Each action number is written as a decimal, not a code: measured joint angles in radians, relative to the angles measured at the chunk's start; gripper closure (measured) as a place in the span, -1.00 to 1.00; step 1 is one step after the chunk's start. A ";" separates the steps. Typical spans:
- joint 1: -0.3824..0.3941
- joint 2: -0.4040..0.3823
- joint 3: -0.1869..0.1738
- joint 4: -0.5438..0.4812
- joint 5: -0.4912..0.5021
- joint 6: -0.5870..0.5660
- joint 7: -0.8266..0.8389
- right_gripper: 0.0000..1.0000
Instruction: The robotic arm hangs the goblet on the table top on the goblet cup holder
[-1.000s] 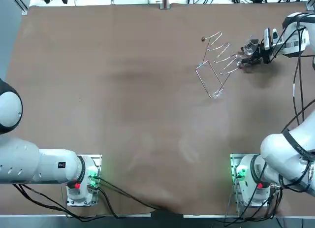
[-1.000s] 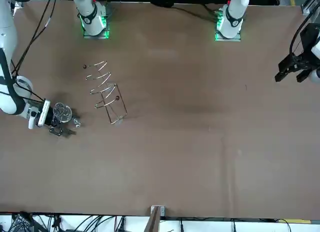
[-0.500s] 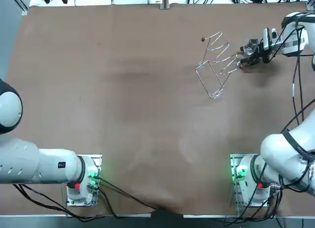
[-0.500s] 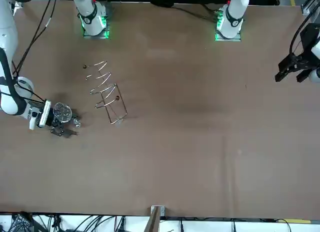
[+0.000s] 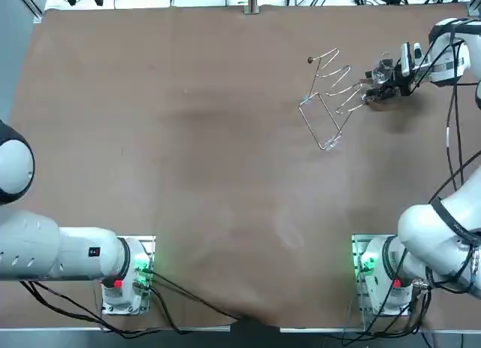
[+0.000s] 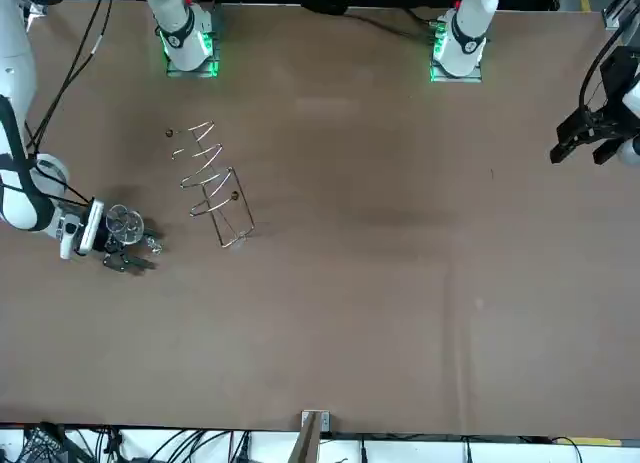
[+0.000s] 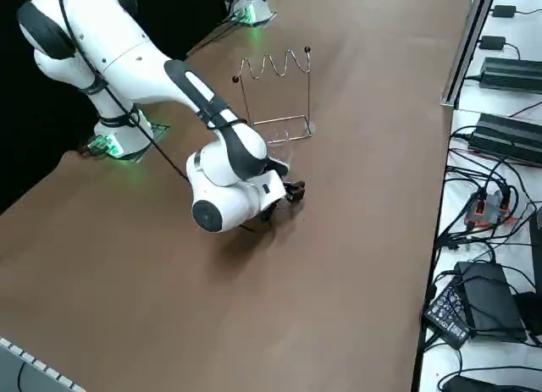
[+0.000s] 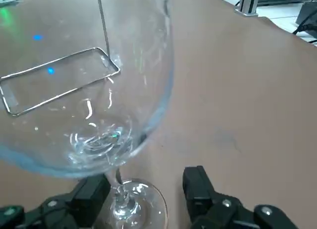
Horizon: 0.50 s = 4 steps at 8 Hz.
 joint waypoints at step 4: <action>0.000 0.000 -0.001 0.000 0.001 0.000 -0.003 -0.42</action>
